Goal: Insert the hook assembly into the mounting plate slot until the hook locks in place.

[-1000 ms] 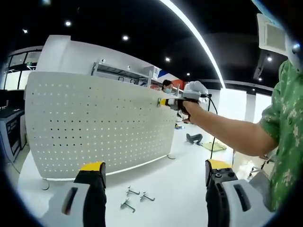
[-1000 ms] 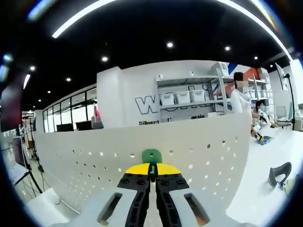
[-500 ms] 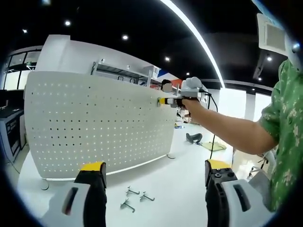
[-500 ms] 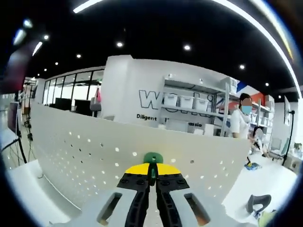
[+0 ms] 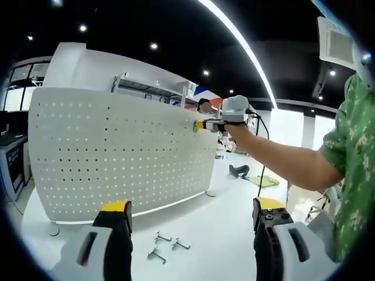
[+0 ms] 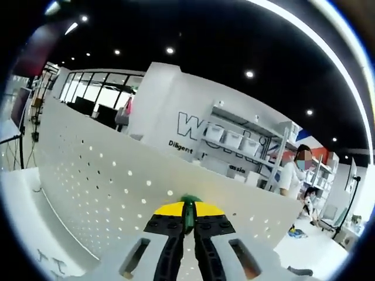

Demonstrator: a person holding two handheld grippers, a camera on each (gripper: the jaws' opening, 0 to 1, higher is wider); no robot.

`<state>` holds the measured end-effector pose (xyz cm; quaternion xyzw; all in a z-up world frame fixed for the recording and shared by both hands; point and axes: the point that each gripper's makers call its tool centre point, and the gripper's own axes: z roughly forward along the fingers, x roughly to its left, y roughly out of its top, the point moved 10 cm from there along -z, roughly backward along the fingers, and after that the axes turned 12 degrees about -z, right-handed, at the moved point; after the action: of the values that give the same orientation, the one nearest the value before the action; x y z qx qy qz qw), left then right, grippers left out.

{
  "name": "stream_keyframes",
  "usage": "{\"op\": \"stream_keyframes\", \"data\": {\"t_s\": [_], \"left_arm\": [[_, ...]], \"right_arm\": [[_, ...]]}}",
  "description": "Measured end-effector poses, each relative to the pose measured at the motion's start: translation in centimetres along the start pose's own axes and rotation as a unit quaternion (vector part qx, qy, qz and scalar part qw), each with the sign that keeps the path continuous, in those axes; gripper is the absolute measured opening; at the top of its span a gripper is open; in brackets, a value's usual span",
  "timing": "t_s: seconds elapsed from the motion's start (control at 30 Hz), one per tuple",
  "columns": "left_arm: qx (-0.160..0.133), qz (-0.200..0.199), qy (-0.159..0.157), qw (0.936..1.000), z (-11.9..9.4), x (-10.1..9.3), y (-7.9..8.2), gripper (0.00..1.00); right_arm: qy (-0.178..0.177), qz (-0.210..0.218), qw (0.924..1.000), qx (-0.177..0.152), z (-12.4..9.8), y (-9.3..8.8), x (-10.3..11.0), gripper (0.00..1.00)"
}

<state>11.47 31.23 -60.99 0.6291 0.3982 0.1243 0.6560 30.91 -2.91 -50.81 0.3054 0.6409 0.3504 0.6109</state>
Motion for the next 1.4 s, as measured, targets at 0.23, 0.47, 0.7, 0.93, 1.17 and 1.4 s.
{"op": "stream_keyframes", "data": {"t_s": [0.23,0.47,0.7,0.93,1.17,1.4], "left_arm": [[0.0,-0.001,0.002,1.0,-0.1,0.1,0.0,0.87],[-0.001,-0.001,0.003,1.0,-0.2,0.1,0.0,0.87],[-0.001,0.0,0.004,1.0,-0.2,0.1,-0.1,0.86],[0.001,0.0,0.005,1.0,-0.3,0.1,-0.2,0.86],[0.0,0.001,0.003,1.0,-0.3,0.0,-0.1,0.86],[-0.002,0.002,0.003,1.0,-0.4,0.0,-0.1,0.86]], "right_arm": [[0.009,0.022,0.9997,0.0,0.3,-0.7,0.2,0.03],[0.012,0.035,0.9993,0.002,0.4,-0.9,0.2,0.03],[0.015,0.03,0.9994,0.008,0.2,-1.2,0.4,0.04],[0.016,0.035,0.9991,0.02,-0.1,-2.0,0.5,0.05],[0.014,0.042,0.9987,0.025,-0.2,-2.5,0.6,0.06],[0.017,0.052,0.998,0.034,-1.1,-3.2,1.0,0.06]]}}
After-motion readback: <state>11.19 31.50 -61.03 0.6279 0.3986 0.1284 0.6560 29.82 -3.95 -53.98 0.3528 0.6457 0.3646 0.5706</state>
